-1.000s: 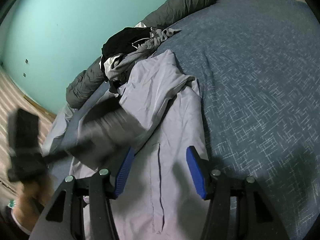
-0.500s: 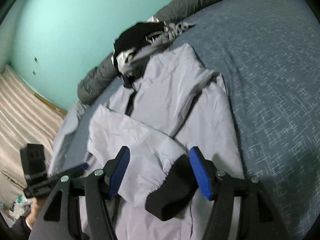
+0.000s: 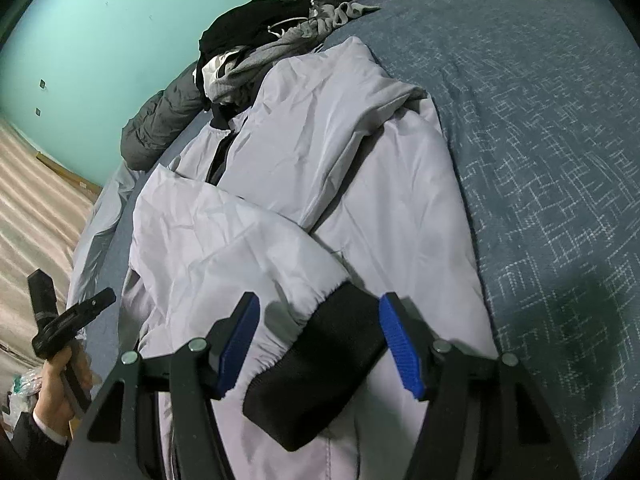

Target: Fold clothes

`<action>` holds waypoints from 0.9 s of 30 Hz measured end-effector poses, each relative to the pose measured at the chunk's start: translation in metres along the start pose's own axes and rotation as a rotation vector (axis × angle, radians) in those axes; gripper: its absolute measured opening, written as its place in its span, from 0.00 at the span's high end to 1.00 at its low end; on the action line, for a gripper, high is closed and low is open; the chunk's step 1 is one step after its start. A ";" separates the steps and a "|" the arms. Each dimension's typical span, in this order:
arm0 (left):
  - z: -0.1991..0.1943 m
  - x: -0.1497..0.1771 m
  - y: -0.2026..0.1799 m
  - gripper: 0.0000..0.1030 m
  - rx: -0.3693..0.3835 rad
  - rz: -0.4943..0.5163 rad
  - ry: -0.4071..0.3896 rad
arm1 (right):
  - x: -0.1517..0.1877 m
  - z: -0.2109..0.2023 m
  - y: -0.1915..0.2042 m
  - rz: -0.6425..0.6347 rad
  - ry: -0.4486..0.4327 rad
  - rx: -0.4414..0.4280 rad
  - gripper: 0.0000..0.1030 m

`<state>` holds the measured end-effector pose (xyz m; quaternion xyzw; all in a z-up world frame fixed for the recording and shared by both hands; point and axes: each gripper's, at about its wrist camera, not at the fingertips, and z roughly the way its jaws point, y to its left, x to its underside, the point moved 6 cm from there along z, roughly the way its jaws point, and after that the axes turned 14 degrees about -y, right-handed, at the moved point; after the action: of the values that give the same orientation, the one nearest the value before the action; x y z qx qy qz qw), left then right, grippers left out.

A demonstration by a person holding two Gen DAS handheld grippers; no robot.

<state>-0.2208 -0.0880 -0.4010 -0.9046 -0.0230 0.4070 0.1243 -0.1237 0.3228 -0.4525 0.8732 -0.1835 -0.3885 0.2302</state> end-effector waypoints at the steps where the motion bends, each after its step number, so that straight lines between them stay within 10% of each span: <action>1: 0.003 -0.001 0.006 0.44 -0.007 -0.012 -0.005 | 0.000 -0.001 0.000 -0.003 -0.001 -0.001 0.39; 4: 0.013 -0.003 0.019 0.47 0.010 -0.063 -0.012 | -0.002 0.001 0.001 -0.006 -0.001 0.003 0.39; 10: 0.029 0.007 0.018 0.87 0.072 -0.077 -0.009 | -0.016 -0.012 0.006 -0.033 -0.057 0.017 0.39; 16: 0.034 0.012 0.012 0.88 0.117 -0.082 -0.035 | -0.045 -0.015 0.043 -0.086 -0.120 0.000 0.39; 27: 0.037 0.003 0.014 0.88 0.152 -0.107 -0.050 | -0.094 0.120 0.198 -0.303 0.121 -0.196 0.39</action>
<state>-0.2469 -0.0931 -0.4306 -0.8797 -0.0433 0.4227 0.2133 -0.3029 0.1748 -0.3596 0.8859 0.0029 -0.3815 0.2637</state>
